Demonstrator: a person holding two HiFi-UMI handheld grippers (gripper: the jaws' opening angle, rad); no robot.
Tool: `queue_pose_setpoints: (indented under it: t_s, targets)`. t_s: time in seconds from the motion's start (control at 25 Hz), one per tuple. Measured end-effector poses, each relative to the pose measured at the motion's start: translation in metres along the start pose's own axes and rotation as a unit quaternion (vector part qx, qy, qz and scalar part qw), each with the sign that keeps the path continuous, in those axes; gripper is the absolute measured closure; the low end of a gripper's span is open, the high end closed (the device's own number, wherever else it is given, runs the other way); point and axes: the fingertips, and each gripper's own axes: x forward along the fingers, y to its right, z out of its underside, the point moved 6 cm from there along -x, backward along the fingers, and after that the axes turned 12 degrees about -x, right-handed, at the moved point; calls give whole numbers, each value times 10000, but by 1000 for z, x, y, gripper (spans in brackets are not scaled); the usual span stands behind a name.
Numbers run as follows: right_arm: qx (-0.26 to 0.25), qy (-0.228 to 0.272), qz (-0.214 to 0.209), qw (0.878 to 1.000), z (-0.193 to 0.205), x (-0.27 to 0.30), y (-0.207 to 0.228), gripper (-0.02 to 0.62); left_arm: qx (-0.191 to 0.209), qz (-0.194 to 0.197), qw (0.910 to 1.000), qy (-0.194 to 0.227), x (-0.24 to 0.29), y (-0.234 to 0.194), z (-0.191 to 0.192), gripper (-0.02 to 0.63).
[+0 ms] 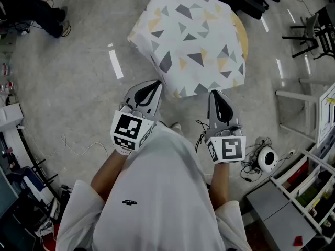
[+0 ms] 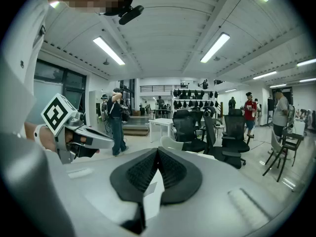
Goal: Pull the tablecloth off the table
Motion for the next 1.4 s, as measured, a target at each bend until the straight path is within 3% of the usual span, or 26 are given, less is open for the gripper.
queue_pose_setpoints:
  t_s: [0.2, 0.32, 0.52, 0.64, 0.88, 1.12, 1.4]
  targets:
    - [-62, 220, -108, 9997, 16, -78, -20, 584, -235, -134, 9995, 148, -45, 66, 52, 600]
    - [48, 250, -29, 9997, 26, -116, -27, 584, -159, -65, 9997, 146, -63, 97, 66, 600]
    - [735, 278, 393, 9961, 41, -150, -26, 584, 45, -2, 9998, 182, -78, 118, 64, 600]
    - [906, 407, 555, 9935, 42, -147, -25, 584, 107, 1, 9997, 215, -78, 110, 59, 600]
    - [714, 415, 889, 9926, 23, -114, -20, 584, -126, 138, 9997, 155, -67, 67, 46, 600]
    - [655, 412, 1139, 9905, 6, -80, -14, 584, -41, 427, 9989, 211, -52, 33, 22, 600]
    - [683, 270, 1154, 9906, -1, -45, 9, 585, -125, 480, 9988, 39, -21, 8, 5, 600]
